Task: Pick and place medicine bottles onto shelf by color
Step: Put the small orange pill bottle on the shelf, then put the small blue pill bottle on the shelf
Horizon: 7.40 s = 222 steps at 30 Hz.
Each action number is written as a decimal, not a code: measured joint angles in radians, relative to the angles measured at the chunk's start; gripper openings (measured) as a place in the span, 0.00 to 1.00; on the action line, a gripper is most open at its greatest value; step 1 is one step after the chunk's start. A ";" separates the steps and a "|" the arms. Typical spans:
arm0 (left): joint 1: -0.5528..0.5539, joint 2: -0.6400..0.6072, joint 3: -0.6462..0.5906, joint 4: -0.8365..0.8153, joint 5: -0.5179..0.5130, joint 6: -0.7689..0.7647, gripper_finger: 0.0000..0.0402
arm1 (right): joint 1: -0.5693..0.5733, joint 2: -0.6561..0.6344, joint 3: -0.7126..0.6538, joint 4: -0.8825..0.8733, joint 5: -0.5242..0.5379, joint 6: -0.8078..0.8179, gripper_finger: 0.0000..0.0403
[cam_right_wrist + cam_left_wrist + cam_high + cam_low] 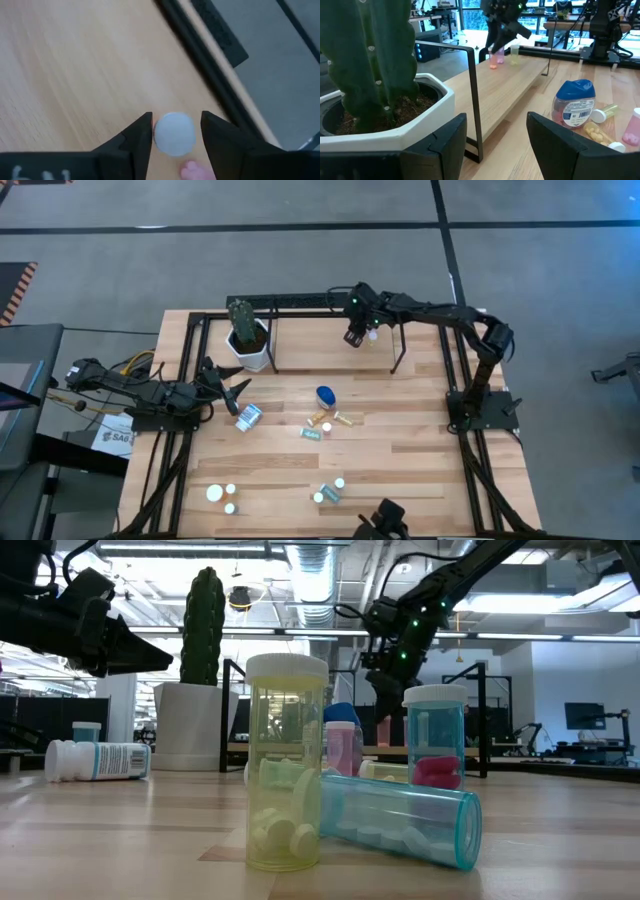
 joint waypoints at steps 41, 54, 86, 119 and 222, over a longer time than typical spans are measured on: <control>0.000 0.000 -0.002 0.033 0.076 -0.011 0.49 | 0.127 -0.200 0.689 -0.624 0.003 0.126 0.49; 0.000 0.000 -0.001 0.409 0.151 -0.057 0.49 | 0.141 -0.214 0.689 -0.625 0.004 0.144 0.48; 0.000 0.000 -0.001 0.396 -0.151 -0.361 0.49 | 0.147 -0.208 0.688 -0.650 0.005 0.175 0.48; 0.000 0.000 0.000 0.295 -0.293 -0.581 0.49 | 0.145 -0.208 0.688 -0.650 0.005 0.176 0.49; 0.062 0.866 0.762 -1.151 0.556 -1.430 0.60 | 0.190 -0.211 0.689 -1.000 0.005 0.024 0.49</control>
